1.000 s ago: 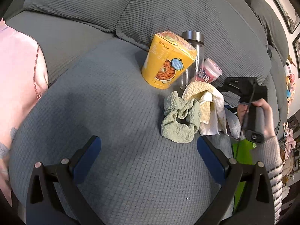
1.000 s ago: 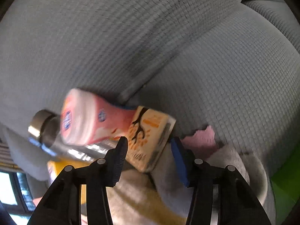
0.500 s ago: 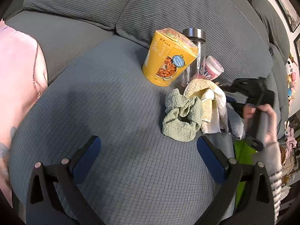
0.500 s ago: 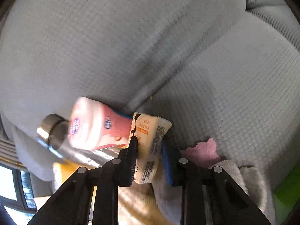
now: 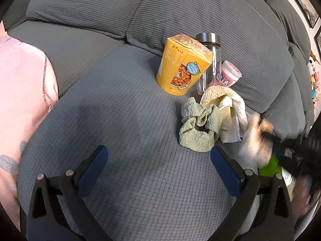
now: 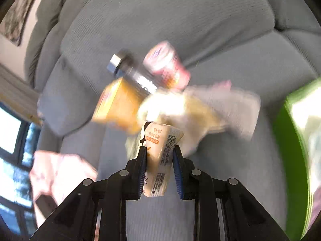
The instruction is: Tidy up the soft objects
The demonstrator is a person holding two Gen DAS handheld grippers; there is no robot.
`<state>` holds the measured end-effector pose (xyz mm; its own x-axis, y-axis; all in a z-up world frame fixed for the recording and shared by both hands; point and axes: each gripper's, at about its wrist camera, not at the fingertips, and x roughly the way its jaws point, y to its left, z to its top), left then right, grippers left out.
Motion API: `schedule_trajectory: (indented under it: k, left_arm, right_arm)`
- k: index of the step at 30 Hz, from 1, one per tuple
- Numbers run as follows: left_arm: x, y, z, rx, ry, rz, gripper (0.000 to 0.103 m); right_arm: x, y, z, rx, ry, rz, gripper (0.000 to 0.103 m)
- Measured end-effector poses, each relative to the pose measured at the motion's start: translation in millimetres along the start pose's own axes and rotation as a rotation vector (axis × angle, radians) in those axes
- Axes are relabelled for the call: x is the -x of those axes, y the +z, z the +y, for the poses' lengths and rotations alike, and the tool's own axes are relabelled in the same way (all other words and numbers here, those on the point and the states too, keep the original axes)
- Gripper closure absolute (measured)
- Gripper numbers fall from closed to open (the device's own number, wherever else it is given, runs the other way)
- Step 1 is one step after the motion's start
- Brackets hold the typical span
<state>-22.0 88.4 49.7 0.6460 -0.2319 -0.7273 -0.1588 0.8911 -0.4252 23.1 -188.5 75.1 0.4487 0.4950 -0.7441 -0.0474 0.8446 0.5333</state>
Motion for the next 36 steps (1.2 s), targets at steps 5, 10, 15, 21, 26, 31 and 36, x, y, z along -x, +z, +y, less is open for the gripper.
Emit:
schedule_trajectory:
  k: [5, 10, 15, 21, 26, 31, 36]
  left_arm:
    - [0.1, -2.7, -2.2, -0.016, -0.009, 0.02, 0.002]
    - [-6.0, -10.2, -13.5, -0.065, -0.021, 0.066, 0.002]
    - [-13.2, -21.9, -27.9, -0.11, -0.075, 0.125, 0.006]
    - [-15.7, -36.5, -49.6, -0.163, -0.192, 0.181, 0.017]
    - [-26.3, -52.7, -69.0, -0.214, -0.262, 0.266, 0.04]
    - [-40.7, -65.8, -82.4, -0.256, -0.291, 0.314, 0.062]
    - [-50.1, -70.3, -85.7, -0.24, -0.331, 0.333, 0.068]
  right_arm:
    - [-19.8, -43.8, 6.7, 0.043, 0.008, 0.096, 0.076]
    - [-30.6, -52.1, 3.9, 0.101, -0.081, 0.133, 0.074]
    - [-19.7, -46.9, -1.5, 0.104, -0.161, 0.069, 0.052]
    - [5.3, -39.0, -15.9, 0.051, -0.119, -0.034, 0.038]
    - [5.7, -39.3, -23.7, 0.007, -0.08, -0.044, 0.038]
    - [-10.2, -43.4, -23.4, -0.005, -0.079, -0.012, 0.044]
    - [-29.4, -44.6, -29.8, -0.03, -0.092, 0.036, 0.053]
